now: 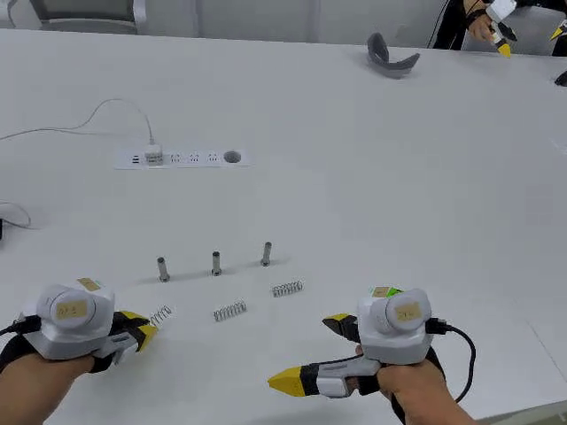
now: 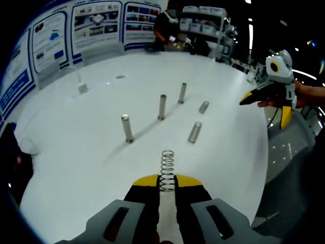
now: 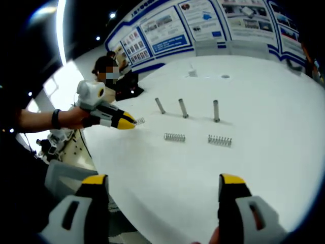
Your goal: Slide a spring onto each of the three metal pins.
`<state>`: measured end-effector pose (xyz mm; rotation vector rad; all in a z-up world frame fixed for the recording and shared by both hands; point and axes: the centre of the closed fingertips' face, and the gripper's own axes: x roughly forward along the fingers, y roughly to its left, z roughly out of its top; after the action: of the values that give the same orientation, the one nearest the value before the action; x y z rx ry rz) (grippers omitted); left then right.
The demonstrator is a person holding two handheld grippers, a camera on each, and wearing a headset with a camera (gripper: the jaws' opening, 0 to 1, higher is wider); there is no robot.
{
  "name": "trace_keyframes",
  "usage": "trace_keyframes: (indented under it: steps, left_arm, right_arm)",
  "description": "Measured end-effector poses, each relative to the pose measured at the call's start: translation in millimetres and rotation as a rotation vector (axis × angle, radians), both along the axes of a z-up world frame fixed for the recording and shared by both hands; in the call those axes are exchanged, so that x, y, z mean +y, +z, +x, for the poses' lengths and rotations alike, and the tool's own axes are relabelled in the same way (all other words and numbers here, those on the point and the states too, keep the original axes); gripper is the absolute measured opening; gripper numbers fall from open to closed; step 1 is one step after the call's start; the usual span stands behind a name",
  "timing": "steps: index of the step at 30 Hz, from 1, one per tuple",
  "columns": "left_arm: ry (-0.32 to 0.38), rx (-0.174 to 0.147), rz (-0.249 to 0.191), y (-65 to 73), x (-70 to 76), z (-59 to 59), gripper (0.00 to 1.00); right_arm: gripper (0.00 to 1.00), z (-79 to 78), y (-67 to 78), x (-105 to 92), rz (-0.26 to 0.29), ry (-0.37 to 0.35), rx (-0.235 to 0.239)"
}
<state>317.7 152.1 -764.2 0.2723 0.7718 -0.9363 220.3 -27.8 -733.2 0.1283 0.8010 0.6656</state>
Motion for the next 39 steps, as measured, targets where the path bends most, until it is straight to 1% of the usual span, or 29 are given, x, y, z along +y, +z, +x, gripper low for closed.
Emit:
trace_keyframes:
  steps: [2,6,10,11,13,14,15,18,20,22,23,30,36,39]
  left_arm:
    - [-0.002,-0.004,-0.002,4.1,0.0,-3.6,0.1]
    - [0.0,-0.011,-0.012,7.0,3.7,-6.5,0.1]
    - [-0.015,-0.02,-0.008,9.9,5.9,-11.1,0.1]
    - [-0.021,-0.025,-0.006,12.6,4.6,-16.0,0.1]
    - [-0.023,-0.029,-0.008,16.1,4.8,-18.2,0.1]
    - [-0.023,-0.031,-0.01,18.5,4.7,-18.9,0.1]
    - [-0.025,-0.034,-0.011,18.0,5.8,-17.5,0.1]
    - [-0.038,-0.046,-0.015,23.4,3.3,-19.2,0.1]
    - [-0.052,-0.058,-0.014,27.2,0.4,-20.9,0.1]
    - [-0.064,-0.058,-0.019,30.1,-3.6,-24.3,0.1]
    - [-0.077,-0.066,-0.016,32.0,-6.4,-26.5,0.1]
    - [-0.123,-0.077,-0.027,40.0,-23.4,-35.7,0.1]
    - [-0.166,-0.089,-0.041,48.1,-41.3,-43.4,0.1]
    - [-0.182,-0.089,-0.048,50.7,-48.8,-46.8,0.1]
  right_arm:
    - [0.91,0.1,0.2,0.6,0.004,0.0,0.0]
    - [0.9,0.8,1.8,2.6,0.014,0.0,0.0]
    - [0.9,1.3,2.9,4.7,0.026,0.002,0.001]
    - [0.9,1.7,3.5,5.4,0.03,0.003,0.001]
    - [0.89,2.4,4.7,6.7,0.037,0.003,-0.001]
    - [0.89,3.1,5.4,7.8,0.045,0.002,-0.002]
    - [0.88,3.6,5.9,8.7,0.051,0.002,-0.003]
    - [0.88,4.5,7.6,12.0,0.061,0.004,-0.002]
    - [0.88,5.3,7.4,13.9,0.064,0.006,0.0]
    - [0.87,5.6,8.1,16.6,0.072,0.012,-0.001]
    - [0.87,5.9,8.5,18.0,0.077,0.014,-0.001]
    - [0.85,6.7,10.2,23.5,0.101,0.022,-0.001]
    - [0.82,8.3,14.1,26.8,0.131,0.017,-0.001]
    - [0.81,10.3,16.2,28.5,0.143,0.016,-0.005]
